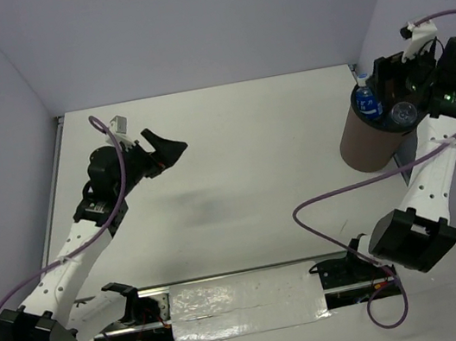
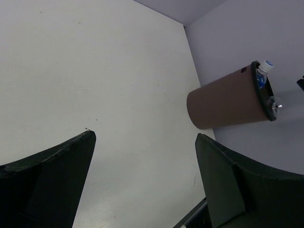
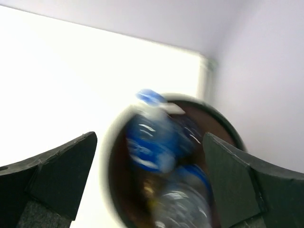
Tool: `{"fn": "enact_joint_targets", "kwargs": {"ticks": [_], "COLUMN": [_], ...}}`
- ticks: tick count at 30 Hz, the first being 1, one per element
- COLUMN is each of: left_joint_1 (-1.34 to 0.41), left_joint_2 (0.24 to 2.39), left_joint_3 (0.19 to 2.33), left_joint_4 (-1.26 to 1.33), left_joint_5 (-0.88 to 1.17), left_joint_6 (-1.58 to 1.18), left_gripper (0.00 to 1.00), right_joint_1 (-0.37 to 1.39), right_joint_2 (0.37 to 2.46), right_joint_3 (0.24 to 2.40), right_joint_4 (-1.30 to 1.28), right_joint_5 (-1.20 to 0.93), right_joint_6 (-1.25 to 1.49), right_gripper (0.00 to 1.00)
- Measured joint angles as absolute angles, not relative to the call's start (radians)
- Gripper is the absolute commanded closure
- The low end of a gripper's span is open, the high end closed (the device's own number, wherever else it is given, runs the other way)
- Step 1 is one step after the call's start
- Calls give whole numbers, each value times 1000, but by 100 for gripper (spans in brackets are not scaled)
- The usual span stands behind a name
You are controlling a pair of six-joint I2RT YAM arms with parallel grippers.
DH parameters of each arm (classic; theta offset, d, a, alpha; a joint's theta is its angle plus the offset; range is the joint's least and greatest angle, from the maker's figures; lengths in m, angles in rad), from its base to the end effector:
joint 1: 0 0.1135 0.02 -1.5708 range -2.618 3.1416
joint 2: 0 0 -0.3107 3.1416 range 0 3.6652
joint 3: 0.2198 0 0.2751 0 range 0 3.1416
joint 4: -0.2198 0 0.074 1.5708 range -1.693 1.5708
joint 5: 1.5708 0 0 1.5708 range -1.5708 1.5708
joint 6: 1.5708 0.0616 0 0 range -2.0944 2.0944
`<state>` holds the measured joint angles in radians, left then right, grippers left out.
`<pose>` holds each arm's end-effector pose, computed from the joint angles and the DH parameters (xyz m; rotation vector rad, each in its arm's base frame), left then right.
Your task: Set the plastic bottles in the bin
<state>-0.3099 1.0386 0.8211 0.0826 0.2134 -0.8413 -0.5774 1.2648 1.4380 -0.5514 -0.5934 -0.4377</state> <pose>0.2536 -0.0949 0.3638 -0.3114 1.7881 -1.0216 0.2675 -0.1331 0.4689 -0.2530 1.8665 -0.1156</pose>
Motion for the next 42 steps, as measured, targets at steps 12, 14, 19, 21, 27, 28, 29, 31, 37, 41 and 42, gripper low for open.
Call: {"fn": "enact_joint_targets", "kwargs": {"ticks": [12, 14, 19, 21, 27, 28, 29, 31, 37, 41, 42], "left_joint_1": [-310, -310, -310, -310, -310, -310, -310, -310, -310, -310, -310], "left_joint_2": [972, 950, 879, 846, 776, 766, 757, 741, 712, 709, 710], "left_joint_3": [826, 826, 814, 805, 798, 798, 798, 798, 799, 799, 799], "left_joint_4": [75, 66, 59, 60, 81, 84, 84, 85, 84, 84, 84], "left_joint_5": [268, 268, 271, 286, 357, 368, 376, 388, 390, 390, 390], "left_joint_6": [-836, -836, -838, -837, -836, -836, -836, -834, -812, -810, -809], "left_gripper": [1, 1, 0, 1, 1, 1, 1, 1, 1, 1, 1], "right_joint_1": [-290, -252, -164, -106, 25, 35, 39, 42, 43, 43, 43], "right_joint_2": [1255, 1219, 1103, 1047, 933, 922, 910, 889, 837, 803, 798], "right_joint_3": [1619, 1588, 1539, 1520, 1438, 1424, 1411, 1388, 1313, 1292, 1287], "right_joint_4": [-871, -865, -840, -834, -832, -832, -832, -831, -825, -818, -813], "right_joint_5": [-1093, -1090, -987, -901, -670, -638, -609, -561, -459, -421, -414], "right_joint_6": [-289, -229, -164, -156, -151, -149, -146, -142, -127, -123, -122], "right_gripper": [0, 0, 0, 0, 0, 0, 0, 0, 0, 0, 0]}}
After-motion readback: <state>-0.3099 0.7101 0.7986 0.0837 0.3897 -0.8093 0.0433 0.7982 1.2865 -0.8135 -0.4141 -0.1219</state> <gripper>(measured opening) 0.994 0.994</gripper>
